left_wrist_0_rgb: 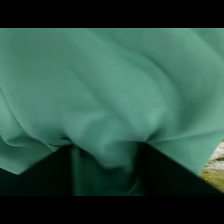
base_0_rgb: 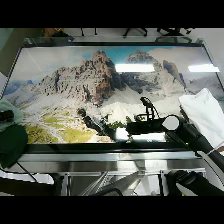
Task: Fold the shirts.
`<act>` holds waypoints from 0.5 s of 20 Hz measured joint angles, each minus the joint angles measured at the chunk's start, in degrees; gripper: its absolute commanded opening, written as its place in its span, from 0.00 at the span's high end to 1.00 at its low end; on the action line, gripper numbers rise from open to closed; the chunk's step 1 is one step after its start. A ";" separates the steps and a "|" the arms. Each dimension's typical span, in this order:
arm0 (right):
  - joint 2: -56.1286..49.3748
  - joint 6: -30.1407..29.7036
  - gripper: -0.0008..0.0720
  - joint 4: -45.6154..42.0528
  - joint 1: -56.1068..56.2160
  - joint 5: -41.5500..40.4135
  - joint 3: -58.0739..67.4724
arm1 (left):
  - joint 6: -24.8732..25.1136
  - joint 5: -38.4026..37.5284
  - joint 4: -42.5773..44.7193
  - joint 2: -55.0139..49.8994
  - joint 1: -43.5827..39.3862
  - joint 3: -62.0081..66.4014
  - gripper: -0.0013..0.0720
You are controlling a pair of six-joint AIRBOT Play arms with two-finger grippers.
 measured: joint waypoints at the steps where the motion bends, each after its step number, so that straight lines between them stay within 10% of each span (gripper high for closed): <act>1: 0.00 0.00 0.97 0.00 0.00 0.00 0.00 | -0.11 -0.70 0.13 -0.52 -0.02 0.17 0.97; 10: 0.00 -0.20 0.97 0.00 0.00 -0.09 0.00 | 1.49 -9.70 -10.36 9.40 -11.89 17.18 0.97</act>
